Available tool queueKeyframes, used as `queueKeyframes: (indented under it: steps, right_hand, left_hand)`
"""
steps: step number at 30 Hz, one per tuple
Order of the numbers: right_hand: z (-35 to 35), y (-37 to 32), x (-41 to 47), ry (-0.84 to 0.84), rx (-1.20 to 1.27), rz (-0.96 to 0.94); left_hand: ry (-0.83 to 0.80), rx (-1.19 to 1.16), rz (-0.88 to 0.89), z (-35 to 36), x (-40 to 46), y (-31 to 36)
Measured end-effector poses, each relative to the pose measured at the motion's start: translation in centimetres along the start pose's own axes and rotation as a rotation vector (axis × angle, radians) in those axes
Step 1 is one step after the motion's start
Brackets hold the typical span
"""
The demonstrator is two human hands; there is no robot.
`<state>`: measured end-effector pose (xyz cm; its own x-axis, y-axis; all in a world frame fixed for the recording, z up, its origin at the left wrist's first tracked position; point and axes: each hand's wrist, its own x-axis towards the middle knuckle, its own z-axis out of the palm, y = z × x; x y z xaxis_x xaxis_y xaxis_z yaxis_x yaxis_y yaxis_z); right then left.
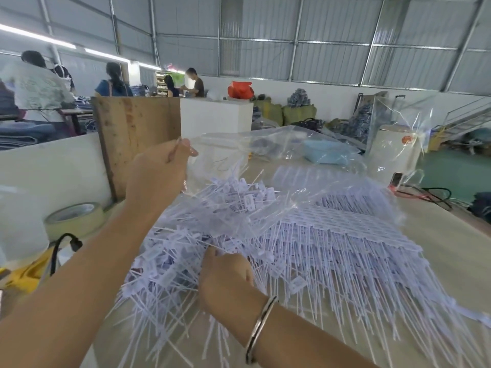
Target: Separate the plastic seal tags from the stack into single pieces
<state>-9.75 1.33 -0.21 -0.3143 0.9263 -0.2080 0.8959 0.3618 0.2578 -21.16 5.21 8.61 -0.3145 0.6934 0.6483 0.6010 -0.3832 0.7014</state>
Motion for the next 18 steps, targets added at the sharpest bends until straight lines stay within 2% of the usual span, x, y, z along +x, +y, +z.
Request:
queueKeyframes:
  steps: [4,9,14,18]
  right_hand:
    - [-0.1,1.3,0.5,0.066,0.079,-0.037]
    - [-2.7,4.6,0.0,0.082,0.196,-0.038]
    - [-5.0,8.5,-1.3,0.054,0.218,-0.099]
    - [-6.7,11.7,-2.6,-0.047,0.208,-0.214]
  left_hand:
    - [0.007,0.090,0.020,-0.9,0.3,-0.5]
    - [0.053,0.084,-0.010,-1.6,1.3,-0.7]
    - [0.093,0.168,0.005,-1.6,2.3,-1.2]
    - [0.122,0.270,0.018,-1.4,3.2,-1.2]
